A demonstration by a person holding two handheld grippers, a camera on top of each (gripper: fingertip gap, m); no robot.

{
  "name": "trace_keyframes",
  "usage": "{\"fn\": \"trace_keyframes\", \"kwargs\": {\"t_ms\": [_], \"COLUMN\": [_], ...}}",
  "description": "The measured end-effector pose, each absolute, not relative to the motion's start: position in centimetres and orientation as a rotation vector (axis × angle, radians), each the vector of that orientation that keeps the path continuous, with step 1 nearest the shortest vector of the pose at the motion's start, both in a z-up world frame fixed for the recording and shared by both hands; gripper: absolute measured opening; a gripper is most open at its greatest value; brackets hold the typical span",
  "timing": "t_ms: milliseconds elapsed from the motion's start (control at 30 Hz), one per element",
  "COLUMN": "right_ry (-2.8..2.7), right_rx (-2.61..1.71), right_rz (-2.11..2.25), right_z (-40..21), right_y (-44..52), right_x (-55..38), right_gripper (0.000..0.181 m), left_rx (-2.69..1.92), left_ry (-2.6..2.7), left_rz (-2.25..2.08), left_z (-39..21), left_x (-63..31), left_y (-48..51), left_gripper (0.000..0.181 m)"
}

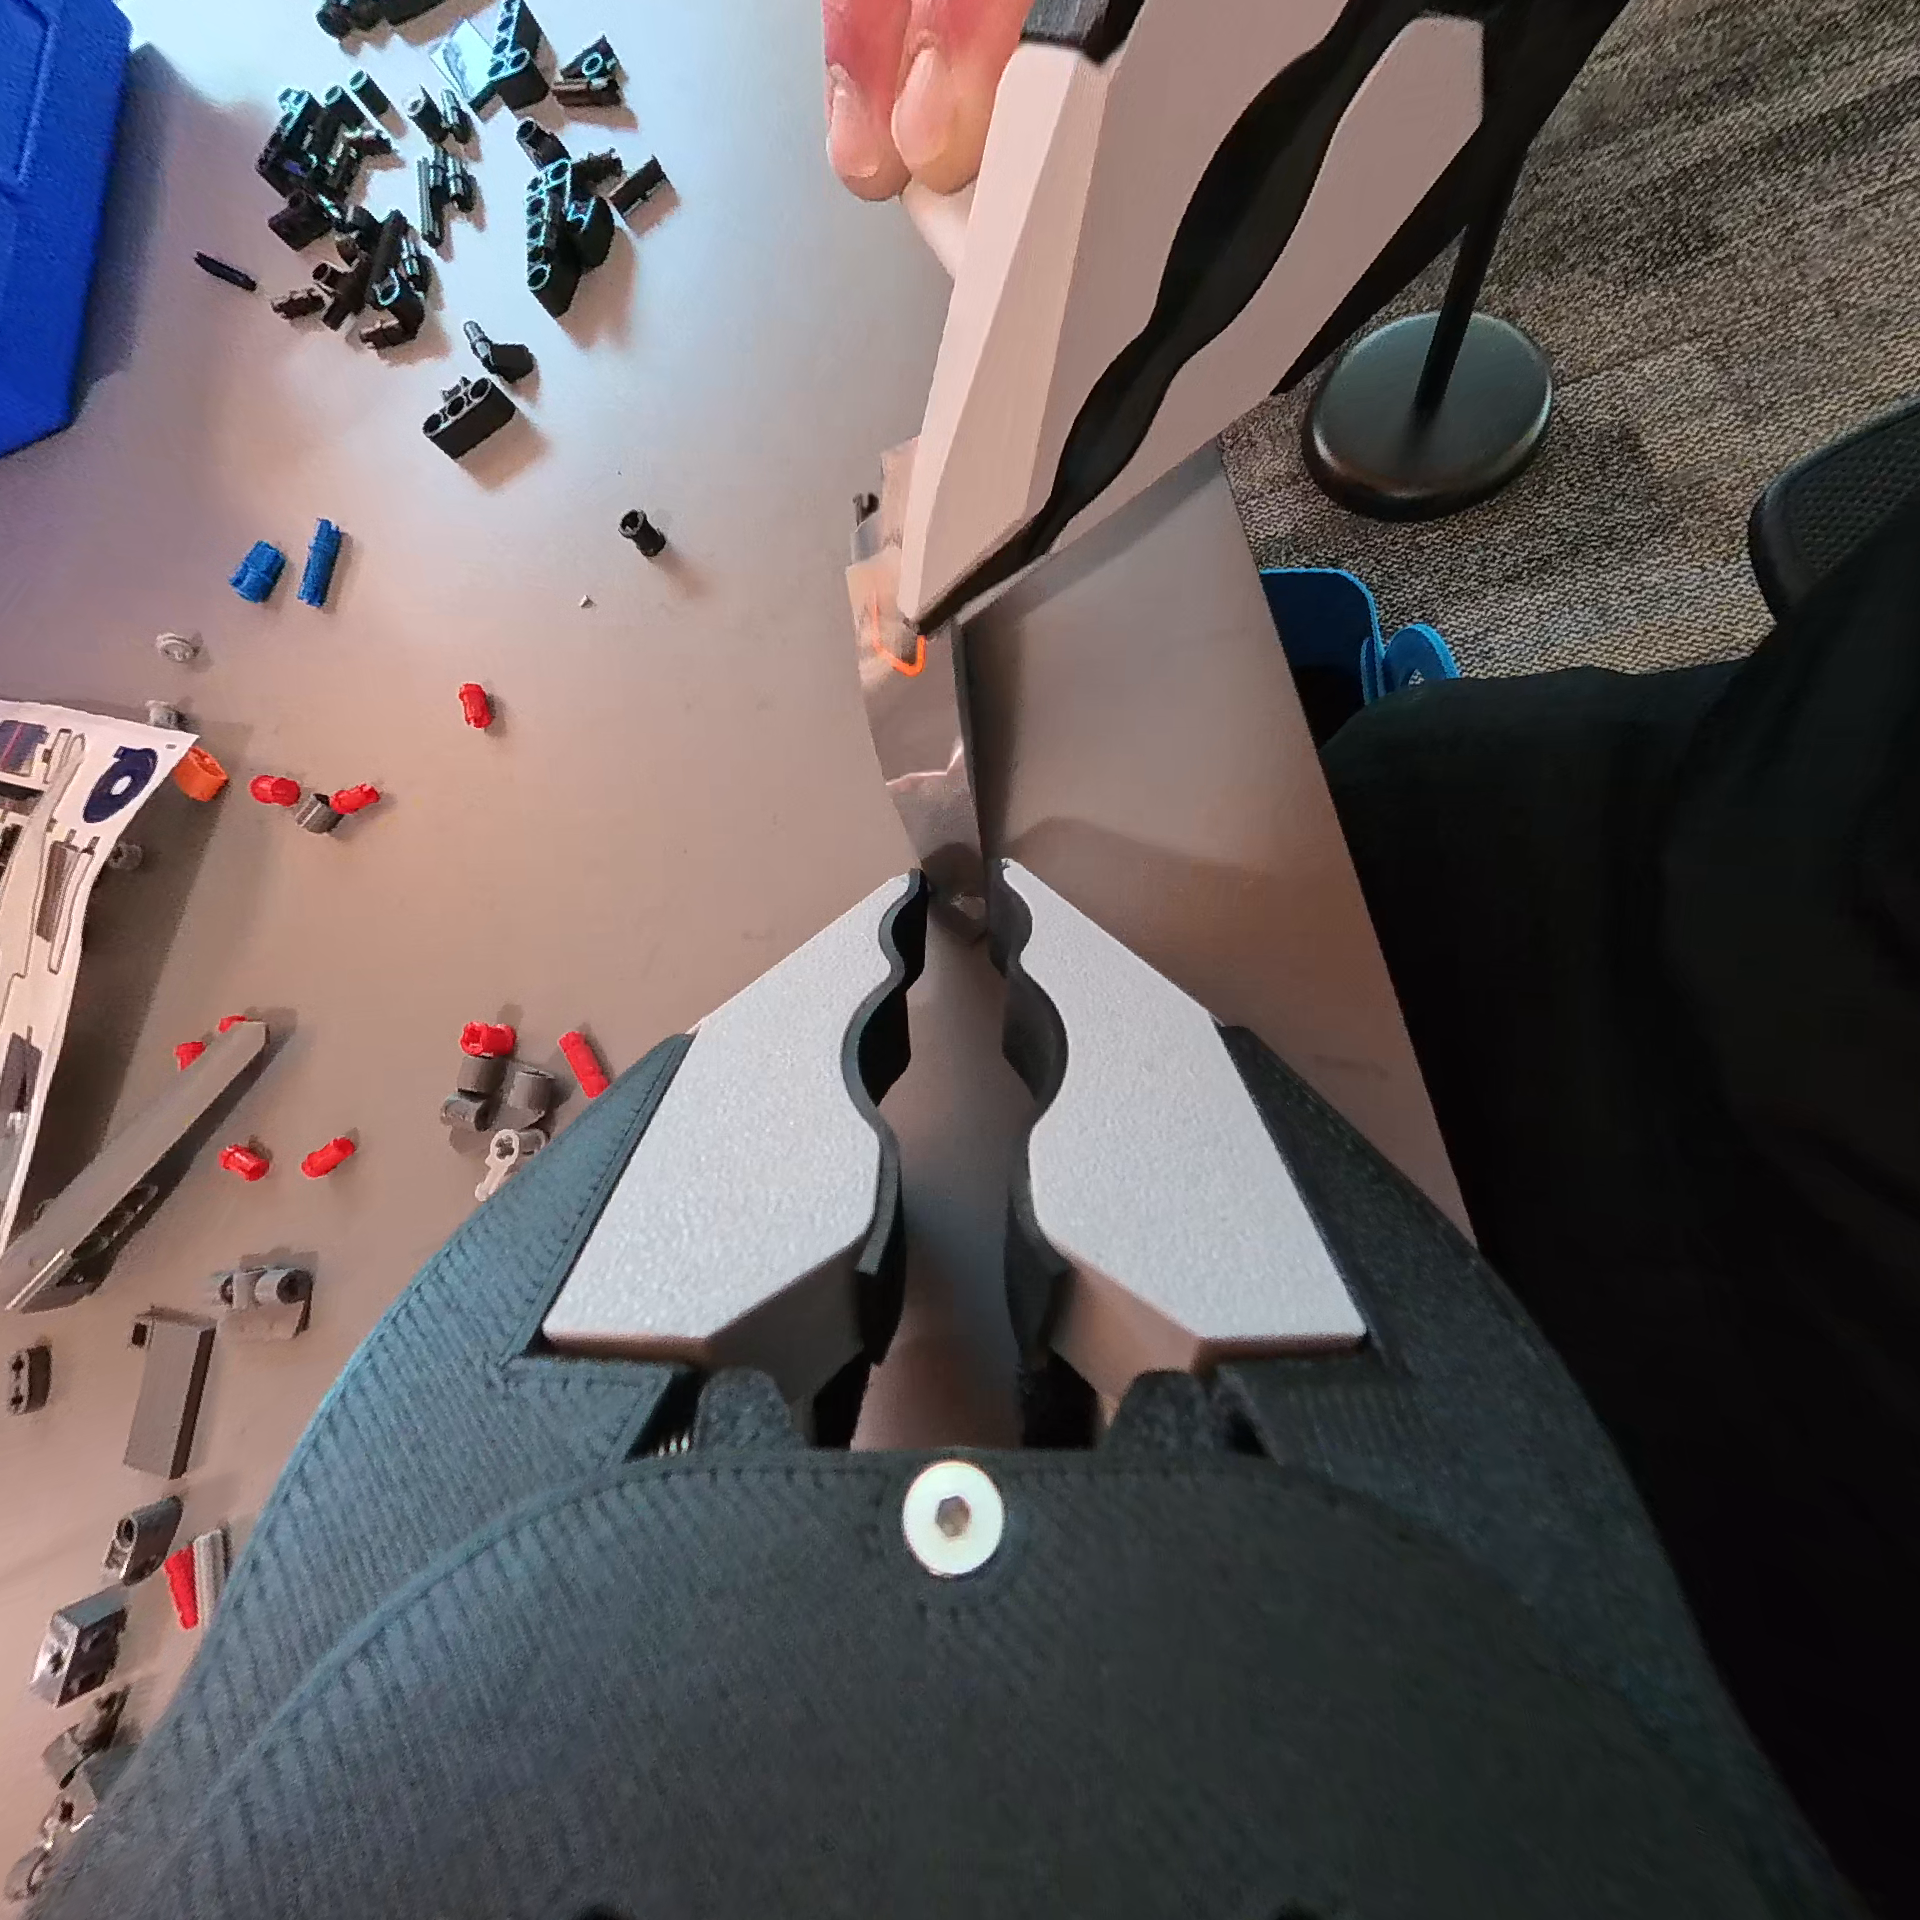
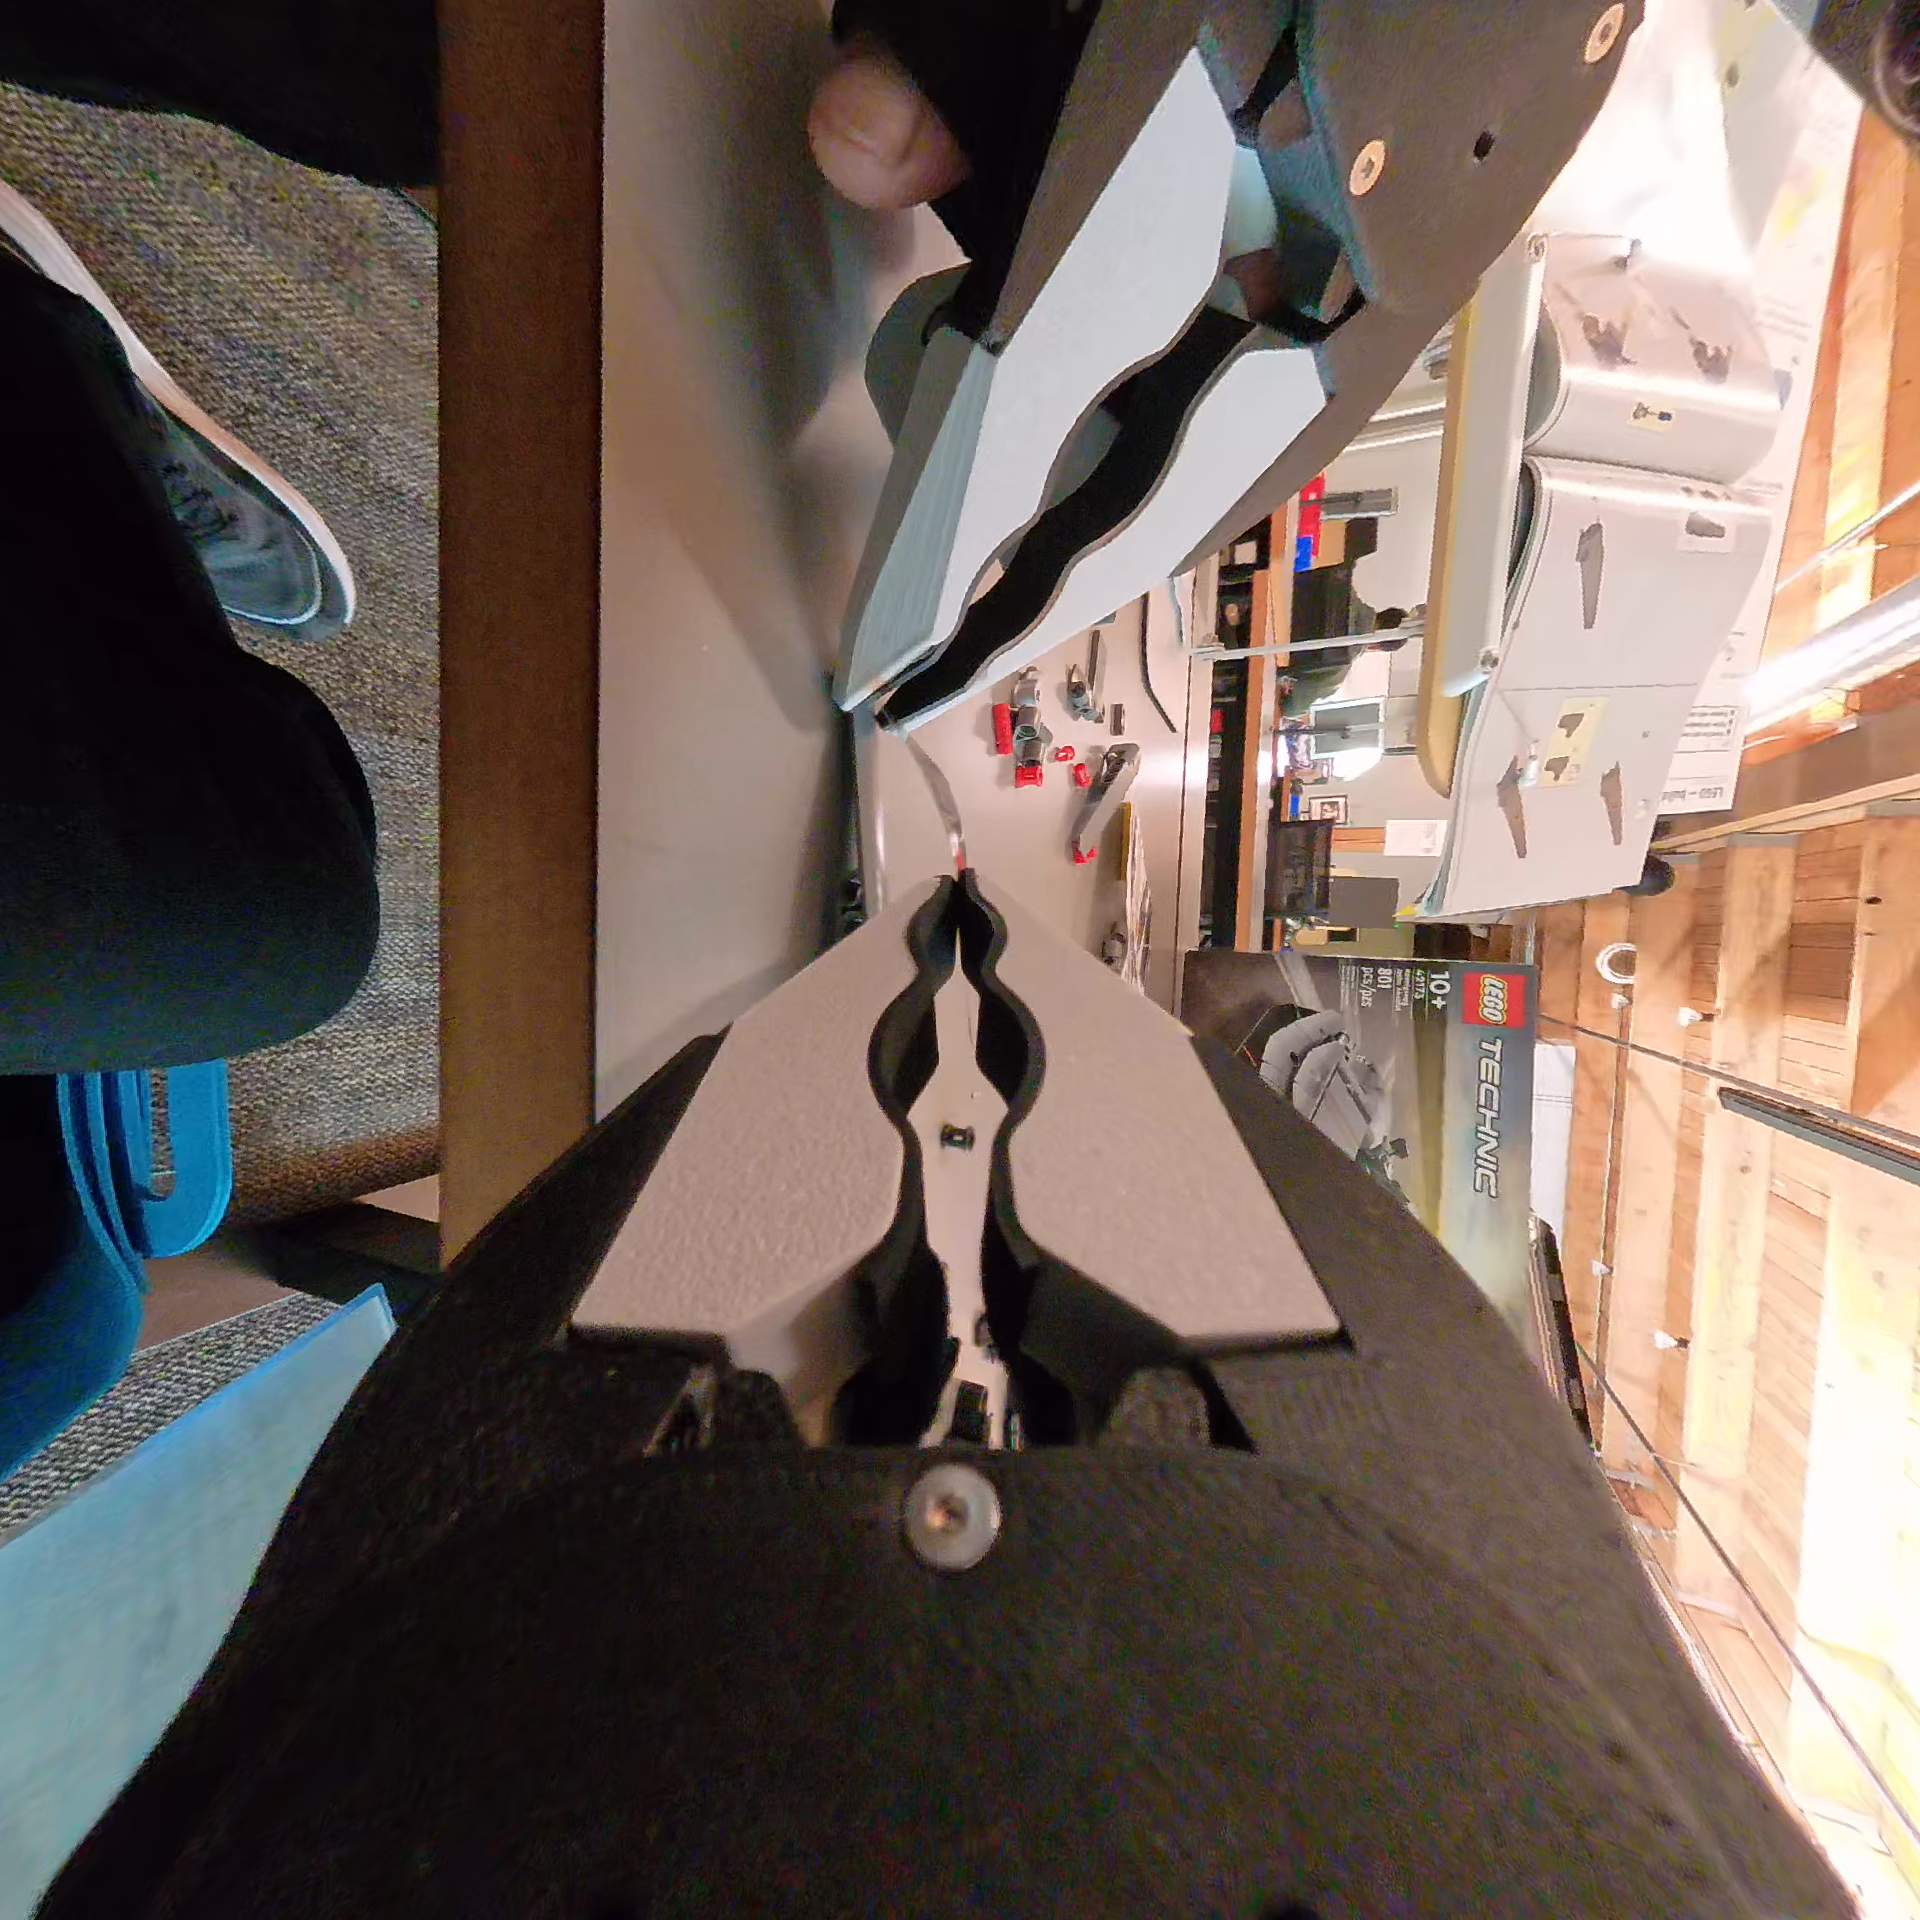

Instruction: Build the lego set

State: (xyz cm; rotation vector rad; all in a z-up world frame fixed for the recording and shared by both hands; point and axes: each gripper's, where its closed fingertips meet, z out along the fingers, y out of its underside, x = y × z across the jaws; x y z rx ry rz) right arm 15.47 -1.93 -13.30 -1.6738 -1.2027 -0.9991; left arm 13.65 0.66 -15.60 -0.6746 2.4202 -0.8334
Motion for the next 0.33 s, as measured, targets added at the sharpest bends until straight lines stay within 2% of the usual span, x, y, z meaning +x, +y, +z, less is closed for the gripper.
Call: {"fn": "trace_keyframes", "kwargs": {"t_ms": [233, 333], "right_ry": [-1.185, -1.172], "right_rx": [-1.679, -1.683], "right_rz": [-0.995, -0.991], "right_z": [-13.26, -13.19], "right_y": [-1.91, -1.97], "right_x": [15.61, 15.67], "right_gripper": [0.000, 0.000], "left_rx": [-0.670, -0.672], "left_ry": [2.403, 2.387], "left_rz": [-0.838, -0.843], "left_z": [-15.54, -15.40], "left_x": [13.68, 13.72], "left_y": [0.63, 0.77], "left_gripper": [0.009, 0.015]}}
